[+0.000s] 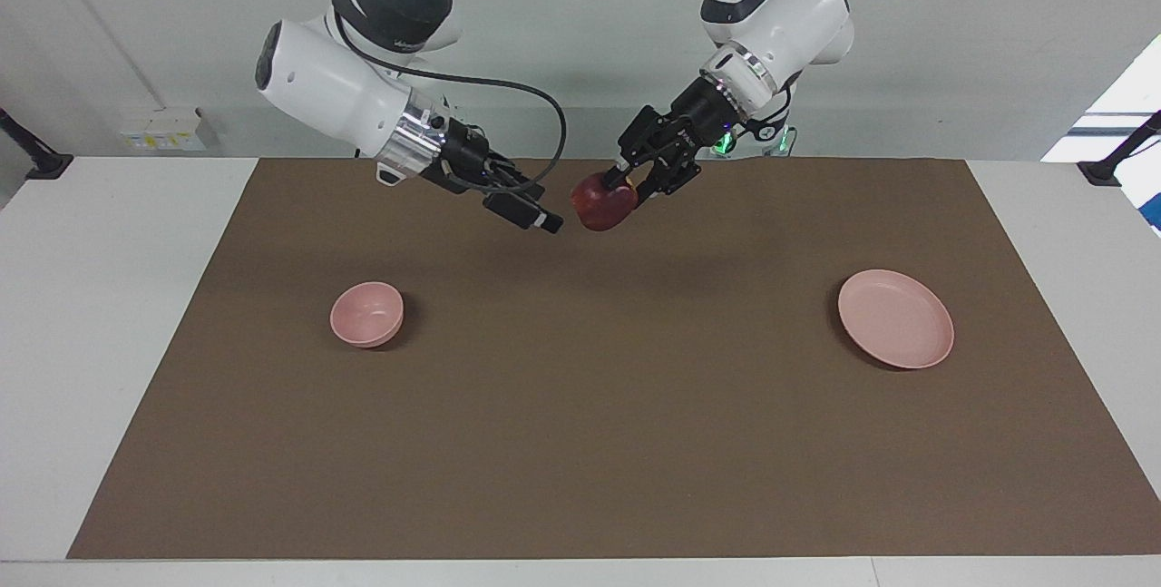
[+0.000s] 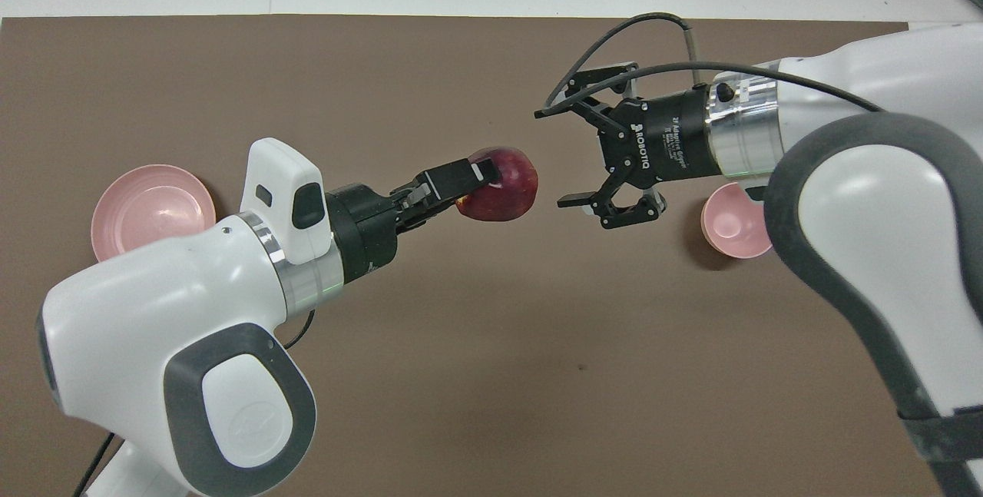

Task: Move apple from plate to bowl
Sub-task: 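Close the right gripper around the apple held by the left gripper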

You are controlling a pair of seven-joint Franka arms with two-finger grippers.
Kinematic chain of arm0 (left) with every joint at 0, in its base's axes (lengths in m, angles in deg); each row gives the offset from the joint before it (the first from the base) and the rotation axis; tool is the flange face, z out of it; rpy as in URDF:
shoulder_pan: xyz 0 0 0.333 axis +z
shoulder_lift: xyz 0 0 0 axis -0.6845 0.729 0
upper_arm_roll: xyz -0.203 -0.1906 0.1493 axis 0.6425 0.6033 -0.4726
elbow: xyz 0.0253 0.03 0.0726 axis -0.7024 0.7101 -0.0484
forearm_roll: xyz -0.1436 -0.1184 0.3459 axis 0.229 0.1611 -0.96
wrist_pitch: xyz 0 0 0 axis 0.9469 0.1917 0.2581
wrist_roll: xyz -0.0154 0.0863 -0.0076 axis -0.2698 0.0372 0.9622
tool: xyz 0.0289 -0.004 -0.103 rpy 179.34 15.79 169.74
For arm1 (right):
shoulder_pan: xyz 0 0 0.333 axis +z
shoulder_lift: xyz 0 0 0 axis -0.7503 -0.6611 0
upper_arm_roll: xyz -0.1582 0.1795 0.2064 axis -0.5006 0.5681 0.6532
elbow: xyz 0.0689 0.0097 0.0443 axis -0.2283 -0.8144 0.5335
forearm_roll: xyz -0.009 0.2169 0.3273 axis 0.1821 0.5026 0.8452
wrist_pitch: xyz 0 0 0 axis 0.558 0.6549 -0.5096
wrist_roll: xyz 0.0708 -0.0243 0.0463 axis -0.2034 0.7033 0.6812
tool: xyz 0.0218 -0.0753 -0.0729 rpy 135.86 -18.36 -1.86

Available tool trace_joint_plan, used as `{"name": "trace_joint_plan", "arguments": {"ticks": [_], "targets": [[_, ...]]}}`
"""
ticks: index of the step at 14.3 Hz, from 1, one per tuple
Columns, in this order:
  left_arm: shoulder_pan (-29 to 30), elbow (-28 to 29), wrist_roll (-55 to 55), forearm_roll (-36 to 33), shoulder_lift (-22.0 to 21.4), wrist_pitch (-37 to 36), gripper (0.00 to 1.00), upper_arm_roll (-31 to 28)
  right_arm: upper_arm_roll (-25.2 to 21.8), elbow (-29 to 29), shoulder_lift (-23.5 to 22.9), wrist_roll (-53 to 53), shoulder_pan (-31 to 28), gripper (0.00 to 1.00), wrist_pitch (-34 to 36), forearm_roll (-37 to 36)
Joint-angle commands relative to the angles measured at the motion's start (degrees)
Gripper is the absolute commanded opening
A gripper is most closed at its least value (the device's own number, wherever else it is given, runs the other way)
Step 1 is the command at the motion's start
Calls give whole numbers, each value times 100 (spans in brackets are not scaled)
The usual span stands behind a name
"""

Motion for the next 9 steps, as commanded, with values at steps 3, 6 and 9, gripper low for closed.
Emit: {"name": "trace_joint_plan", "arguments": {"ticks": [3,6,9], "targets": [[-132,144,17,101,-91,156,0,-82,-6,24,-176,-167,369,100,-203,95],[-132,145,17,101,-100,147,0,-65,-7,24,-185,-291,431,100,-256,86],[-132,145,26,101,-100,112,0,-83,2,24,-220,-299,440,100,-274,95]]}}
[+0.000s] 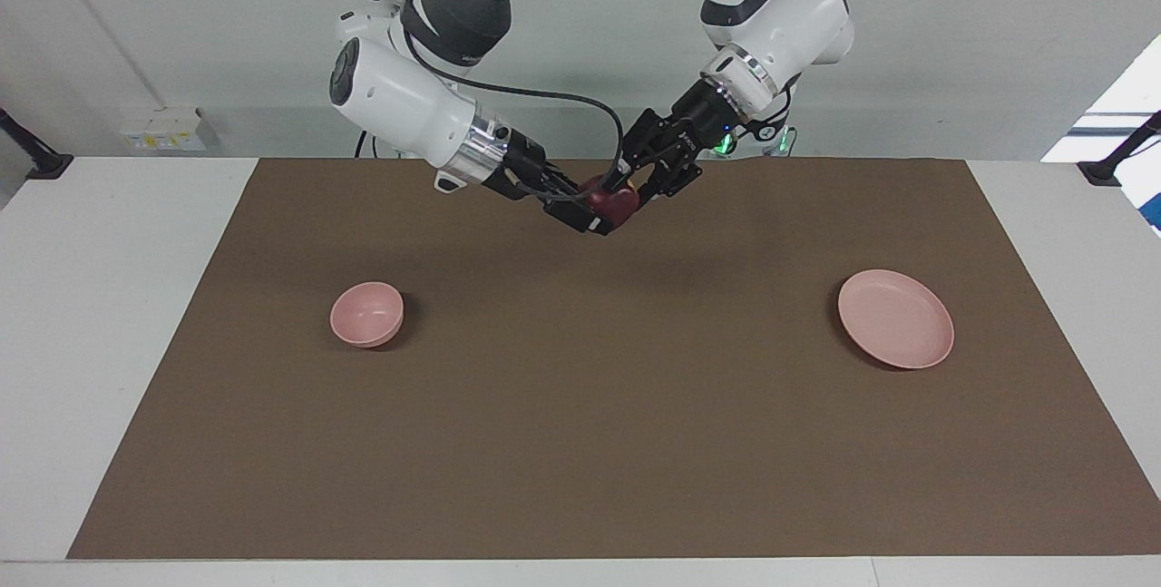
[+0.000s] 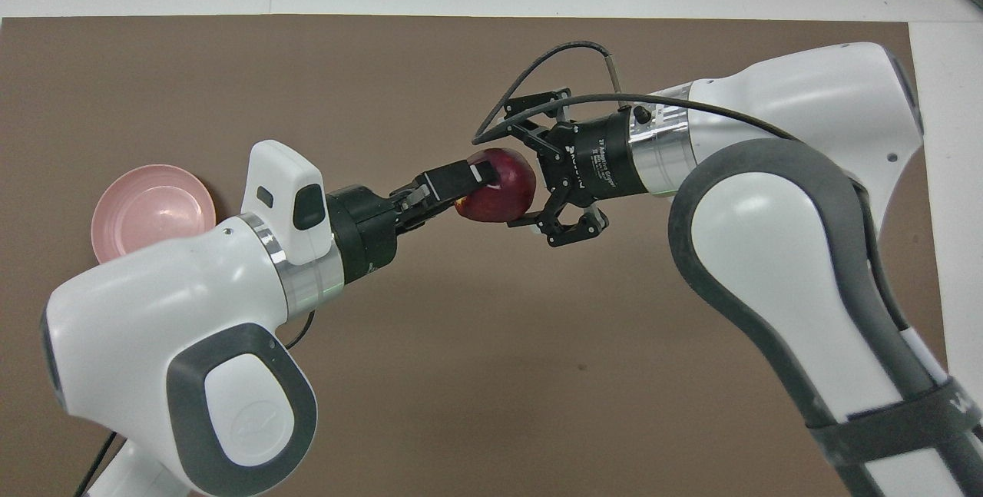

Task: Move apple from plate to bowl
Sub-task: 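Close the right gripper around the apple held by the left gripper, then open the left gripper while the right gripper pulls the apple away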

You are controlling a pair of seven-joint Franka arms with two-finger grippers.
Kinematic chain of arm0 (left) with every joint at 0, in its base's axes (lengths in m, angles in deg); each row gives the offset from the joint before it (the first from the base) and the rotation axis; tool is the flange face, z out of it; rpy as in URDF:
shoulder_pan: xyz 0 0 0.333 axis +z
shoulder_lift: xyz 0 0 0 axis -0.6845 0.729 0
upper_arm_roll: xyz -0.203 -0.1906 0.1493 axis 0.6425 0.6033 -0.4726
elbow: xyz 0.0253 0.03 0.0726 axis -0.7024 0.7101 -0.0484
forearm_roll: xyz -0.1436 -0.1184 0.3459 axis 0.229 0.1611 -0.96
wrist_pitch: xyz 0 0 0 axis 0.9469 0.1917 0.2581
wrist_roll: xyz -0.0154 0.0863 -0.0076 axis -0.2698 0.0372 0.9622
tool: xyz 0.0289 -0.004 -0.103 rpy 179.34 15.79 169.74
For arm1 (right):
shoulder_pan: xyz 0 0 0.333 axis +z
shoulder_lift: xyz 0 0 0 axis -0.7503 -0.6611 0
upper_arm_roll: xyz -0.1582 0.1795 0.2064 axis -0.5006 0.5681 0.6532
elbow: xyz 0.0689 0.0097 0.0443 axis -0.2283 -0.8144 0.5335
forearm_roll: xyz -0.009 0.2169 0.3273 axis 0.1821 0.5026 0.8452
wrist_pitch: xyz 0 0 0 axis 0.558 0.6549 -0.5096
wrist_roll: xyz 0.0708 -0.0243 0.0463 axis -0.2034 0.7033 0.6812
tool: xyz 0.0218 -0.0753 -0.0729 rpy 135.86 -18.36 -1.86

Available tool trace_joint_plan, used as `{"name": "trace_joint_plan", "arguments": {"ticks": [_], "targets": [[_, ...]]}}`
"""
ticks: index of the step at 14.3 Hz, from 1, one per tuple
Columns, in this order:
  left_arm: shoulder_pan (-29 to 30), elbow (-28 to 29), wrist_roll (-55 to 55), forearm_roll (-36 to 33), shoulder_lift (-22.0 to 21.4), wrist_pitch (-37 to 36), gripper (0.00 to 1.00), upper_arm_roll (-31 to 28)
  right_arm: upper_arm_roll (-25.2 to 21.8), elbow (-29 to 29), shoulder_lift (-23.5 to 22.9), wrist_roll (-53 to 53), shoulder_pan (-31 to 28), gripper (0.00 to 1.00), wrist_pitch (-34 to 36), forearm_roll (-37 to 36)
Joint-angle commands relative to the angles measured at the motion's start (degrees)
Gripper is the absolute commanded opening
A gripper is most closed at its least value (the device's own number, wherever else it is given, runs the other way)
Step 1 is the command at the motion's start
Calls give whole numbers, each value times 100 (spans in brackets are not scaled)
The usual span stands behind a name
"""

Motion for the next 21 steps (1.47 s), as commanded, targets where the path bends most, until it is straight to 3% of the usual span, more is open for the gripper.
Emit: {"name": "trace_joint_plan", "arguments": {"ticks": [1,2,3,4,5,8,9,11,13,16,18,21], "targets": [[-127,100,26,101,-100,90,0,-78,2,26,-31,-133,33,100,-126,95],[-127,100,26,101,-100,72,0,-78,2,17,-40,-133,111,100,-109,104],[-119,100,26,101,-100,72,0,-78,2,8,-31,-133,129,64,-74,121],[-110,100,26,101,-100,72,0,-78,2,8,-31,-185,86,19,-13,165],[-101,100,26,101,-100,63,1,-78,2,-1,-22,-255,68,0,40,287],[-101,100,26,101,-100,55,3,-78,2,17,-40,-274,-54,0,190,306],[-66,100,-9,92,-100,46,18,-78,2,34,-40,-248,-107,0,216,288],[-57,100,-27,92,-91,46,76,-78,2,60,-57,-204,-152,0,225,236],[-40,91,-27,75,-83,46,100,-96,-41,69,-31,15,-265,0,304,174],[48,91,-9,48,-65,-85,100,-105,-50,245,4,323,-599,0,690,-220],[267,65,-9,-65,-65,-576,100,-122,-59,315,13,604,-740,0,840,-798],[829,-76,8,-1484,-30,-1997,100,-122,-59,237,4,1682,-899,0,849,-2132]]}}
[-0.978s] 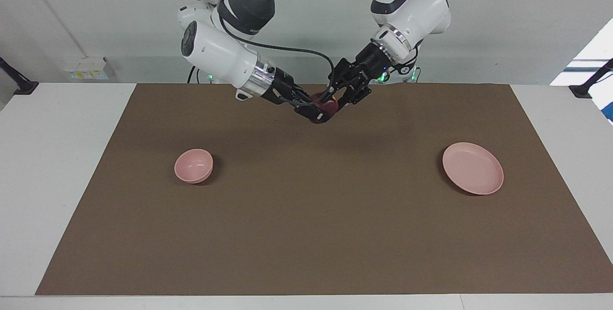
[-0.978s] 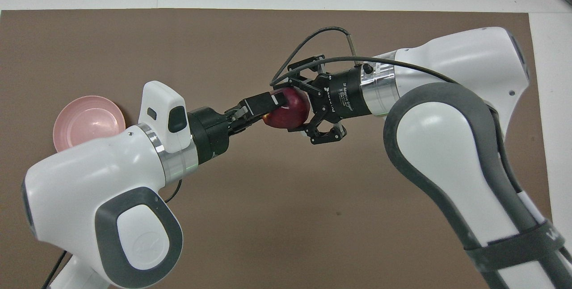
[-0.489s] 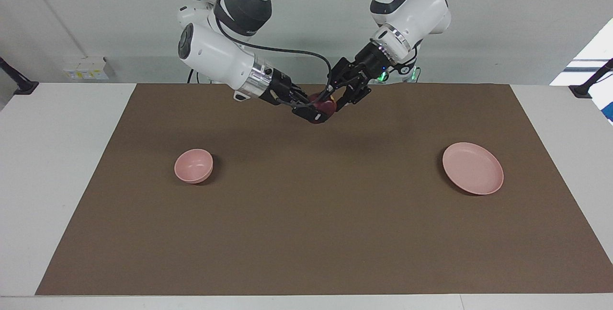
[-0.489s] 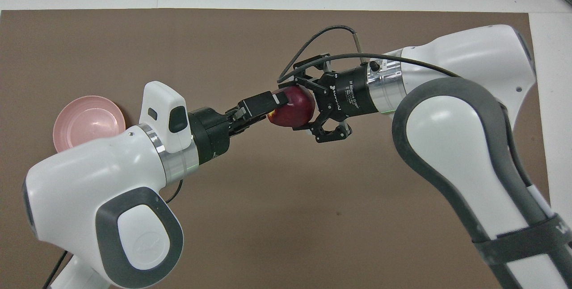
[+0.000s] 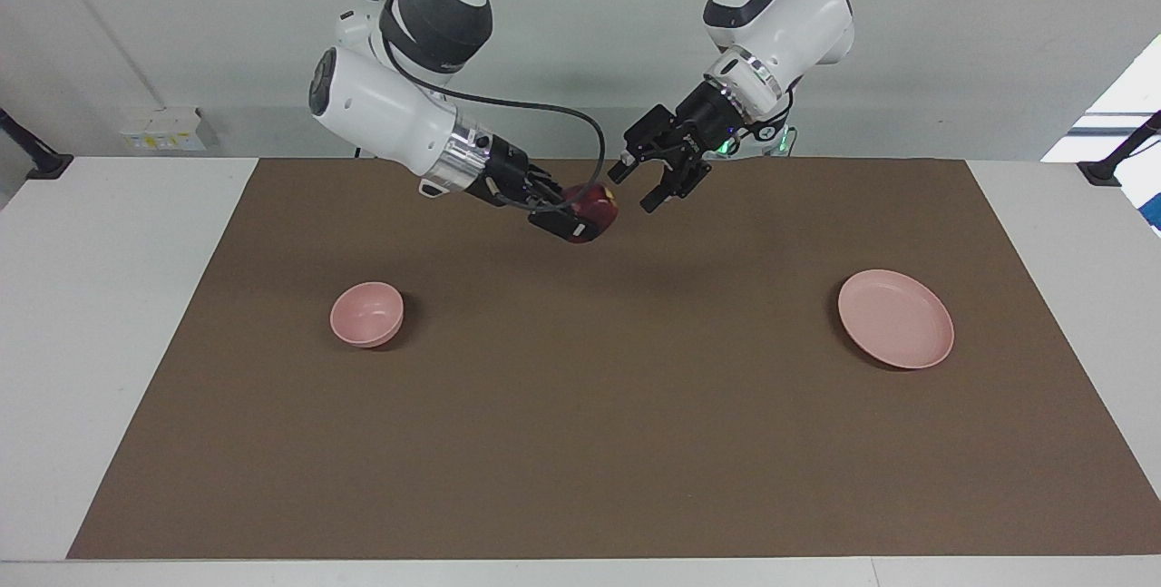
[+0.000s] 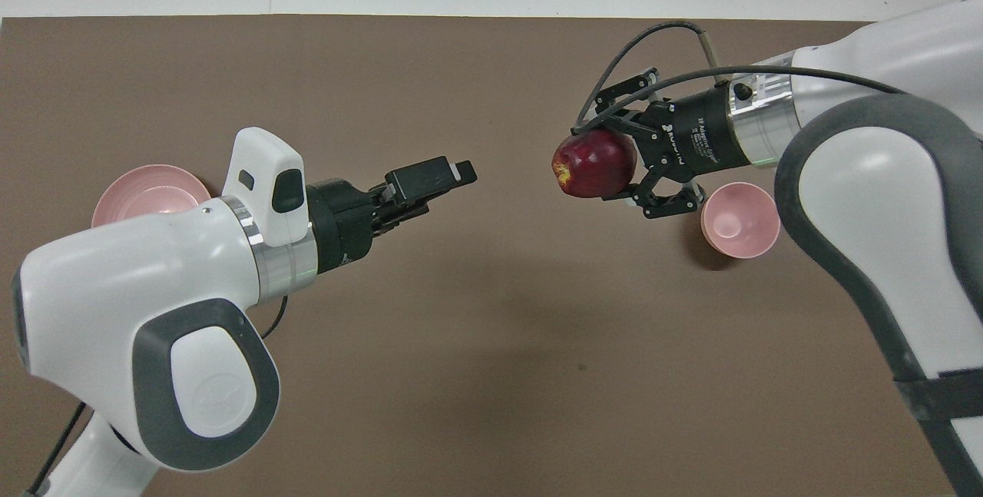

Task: Move apple from plate to bowl
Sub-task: 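Open the left gripper while the right gripper pulls the apple away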

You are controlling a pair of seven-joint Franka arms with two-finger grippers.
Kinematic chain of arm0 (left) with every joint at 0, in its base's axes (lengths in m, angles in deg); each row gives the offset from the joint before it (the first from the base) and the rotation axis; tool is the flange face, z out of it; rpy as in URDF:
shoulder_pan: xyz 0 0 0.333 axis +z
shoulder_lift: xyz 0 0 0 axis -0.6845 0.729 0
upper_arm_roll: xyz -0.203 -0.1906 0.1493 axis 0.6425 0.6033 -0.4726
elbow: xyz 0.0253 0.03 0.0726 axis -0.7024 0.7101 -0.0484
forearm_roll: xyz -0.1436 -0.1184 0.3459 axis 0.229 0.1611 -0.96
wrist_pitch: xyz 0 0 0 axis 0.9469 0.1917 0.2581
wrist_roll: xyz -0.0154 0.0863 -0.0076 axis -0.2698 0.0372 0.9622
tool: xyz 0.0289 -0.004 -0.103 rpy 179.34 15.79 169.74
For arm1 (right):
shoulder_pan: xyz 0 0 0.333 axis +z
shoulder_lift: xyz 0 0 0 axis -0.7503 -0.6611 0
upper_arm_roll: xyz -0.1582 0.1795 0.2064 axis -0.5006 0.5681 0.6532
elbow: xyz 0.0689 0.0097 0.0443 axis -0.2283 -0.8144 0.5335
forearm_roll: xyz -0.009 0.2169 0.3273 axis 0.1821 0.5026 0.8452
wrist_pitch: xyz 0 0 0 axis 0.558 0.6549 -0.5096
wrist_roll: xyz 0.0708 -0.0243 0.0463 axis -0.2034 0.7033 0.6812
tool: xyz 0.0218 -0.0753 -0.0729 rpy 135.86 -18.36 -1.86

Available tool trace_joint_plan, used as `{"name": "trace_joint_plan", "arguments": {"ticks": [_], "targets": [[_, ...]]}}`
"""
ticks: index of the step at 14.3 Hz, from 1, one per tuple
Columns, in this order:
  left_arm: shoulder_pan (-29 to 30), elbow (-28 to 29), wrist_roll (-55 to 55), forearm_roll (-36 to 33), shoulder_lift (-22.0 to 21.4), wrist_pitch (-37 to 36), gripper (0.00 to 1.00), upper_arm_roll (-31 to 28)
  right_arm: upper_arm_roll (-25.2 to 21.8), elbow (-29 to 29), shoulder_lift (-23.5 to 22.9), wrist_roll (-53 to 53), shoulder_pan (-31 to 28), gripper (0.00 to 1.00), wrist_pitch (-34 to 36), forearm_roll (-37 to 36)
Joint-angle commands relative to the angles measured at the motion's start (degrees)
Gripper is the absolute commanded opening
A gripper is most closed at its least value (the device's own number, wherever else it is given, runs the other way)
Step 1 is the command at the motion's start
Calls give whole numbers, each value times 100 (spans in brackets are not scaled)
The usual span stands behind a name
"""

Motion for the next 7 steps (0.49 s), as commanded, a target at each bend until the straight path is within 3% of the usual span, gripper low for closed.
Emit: {"name": "trace_joint_plan", "arguments": {"ticks": [1,3,7], "targets": [[506,-168,2,-1494,-17,-1340,100,3,33,-28,-42,1019,-106,0,56,-1102],[743,-204,2,-2622,-34,-2045,100,3,24,-37,-209,1740,-255,0,-31,-1508],[1236,-440,-68,-3748,9,-2794,100,11,24,-195,-271,3269,-562,0,-181,-2510]]}}
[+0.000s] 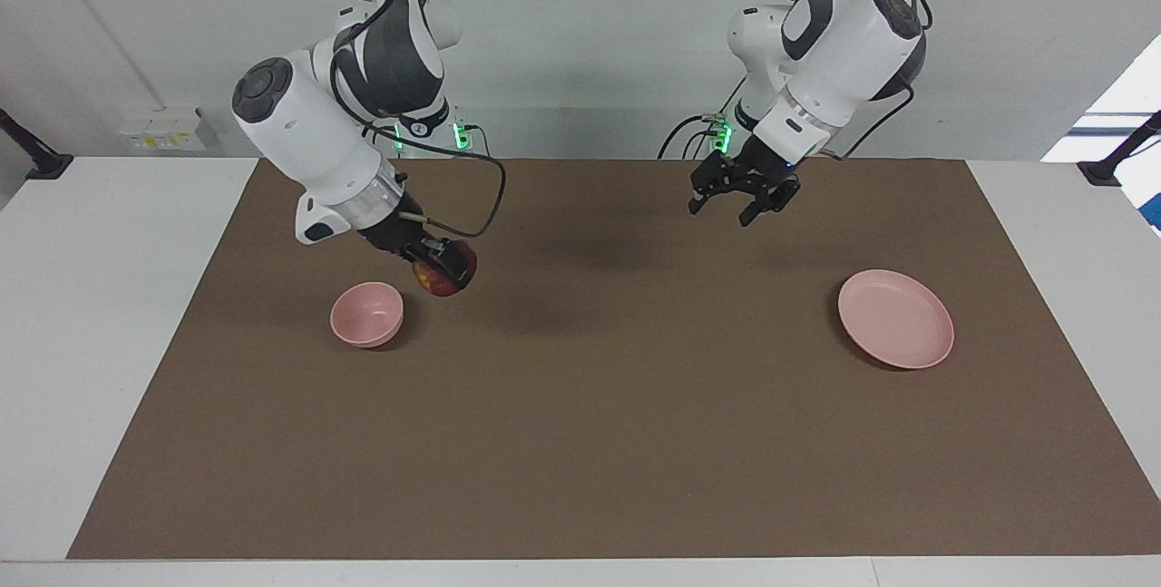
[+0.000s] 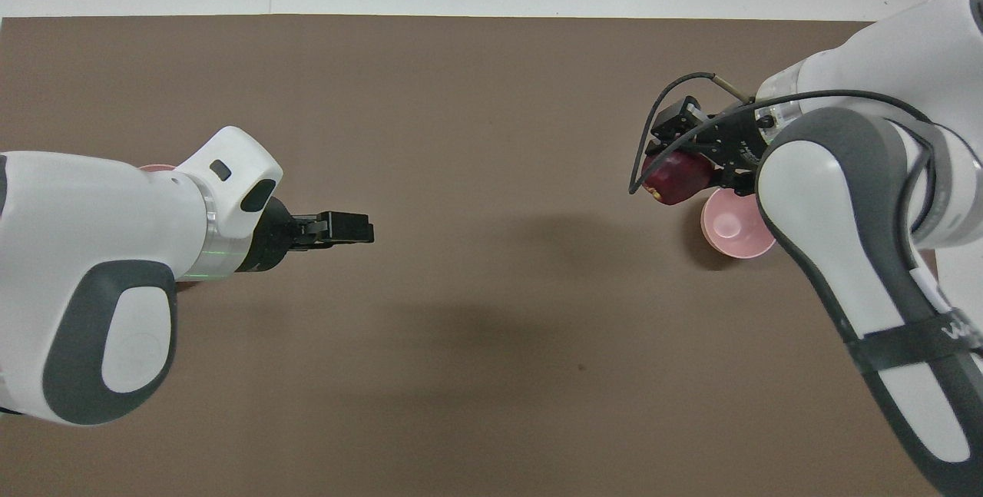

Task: Move apple from plate to bowl
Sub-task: 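Open the left gripper while the right gripper pulls the apple away, then lower the apple into the pink bowl while the left gripper withdraws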

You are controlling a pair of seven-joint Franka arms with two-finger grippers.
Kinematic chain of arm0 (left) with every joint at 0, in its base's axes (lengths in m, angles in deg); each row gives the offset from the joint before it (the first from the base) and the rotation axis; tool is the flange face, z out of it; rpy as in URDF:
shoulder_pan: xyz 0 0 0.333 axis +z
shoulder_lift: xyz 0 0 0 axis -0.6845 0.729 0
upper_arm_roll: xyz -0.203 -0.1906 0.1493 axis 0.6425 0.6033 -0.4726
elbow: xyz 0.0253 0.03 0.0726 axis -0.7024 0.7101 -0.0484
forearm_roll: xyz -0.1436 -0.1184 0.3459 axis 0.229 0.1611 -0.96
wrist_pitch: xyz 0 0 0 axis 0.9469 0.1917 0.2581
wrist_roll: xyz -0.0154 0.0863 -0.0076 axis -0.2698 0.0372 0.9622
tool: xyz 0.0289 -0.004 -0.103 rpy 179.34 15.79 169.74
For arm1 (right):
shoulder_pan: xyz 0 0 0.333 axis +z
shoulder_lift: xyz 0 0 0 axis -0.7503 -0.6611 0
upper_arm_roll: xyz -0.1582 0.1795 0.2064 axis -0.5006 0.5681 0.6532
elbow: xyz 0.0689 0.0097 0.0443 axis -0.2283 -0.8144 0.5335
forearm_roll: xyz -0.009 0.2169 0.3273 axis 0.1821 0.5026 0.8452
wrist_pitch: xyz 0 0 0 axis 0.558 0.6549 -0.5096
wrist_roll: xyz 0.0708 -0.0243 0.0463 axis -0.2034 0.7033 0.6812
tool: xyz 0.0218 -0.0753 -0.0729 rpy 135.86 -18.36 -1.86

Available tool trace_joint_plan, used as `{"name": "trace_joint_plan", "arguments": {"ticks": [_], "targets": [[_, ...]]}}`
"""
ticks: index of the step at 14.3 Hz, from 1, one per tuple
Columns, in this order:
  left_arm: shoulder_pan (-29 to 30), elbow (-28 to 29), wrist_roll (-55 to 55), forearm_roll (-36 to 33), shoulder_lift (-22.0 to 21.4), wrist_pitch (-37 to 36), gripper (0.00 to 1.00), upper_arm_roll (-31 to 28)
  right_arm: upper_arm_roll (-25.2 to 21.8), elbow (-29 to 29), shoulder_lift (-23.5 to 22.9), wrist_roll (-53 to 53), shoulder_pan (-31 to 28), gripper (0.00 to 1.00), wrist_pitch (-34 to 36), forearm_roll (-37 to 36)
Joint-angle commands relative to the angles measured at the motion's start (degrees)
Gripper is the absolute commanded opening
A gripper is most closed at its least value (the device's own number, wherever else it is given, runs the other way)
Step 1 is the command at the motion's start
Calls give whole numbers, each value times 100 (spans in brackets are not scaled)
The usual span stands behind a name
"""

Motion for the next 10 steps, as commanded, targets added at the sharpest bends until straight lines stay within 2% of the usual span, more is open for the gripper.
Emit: {"name": "trace_joint_plan", "arguments": {"ticks": [1,2,5,8,10], "targets": [[251,-376,-46,-990,116,-481,100,58,44,-179,34,1039,-244,0,-132,-540],[260,-526,-55,-1299,187,-569,100,49,44,-319,33,1347,-306,0,-333,-672],[392,-816,-64,-1635,371,-657,100,40,53,-1030,-28,1903,-420,0,-1184,-1139],[505,-1229,-309,-2119,416,-1034,100,40,44,-1663,-11,2534,-578,0,-1554,-1174],[620,-1676,-581,-2120,407,-1551,100,40,44,-1823,16,3009,-754,0,-1697,-1175]]}}
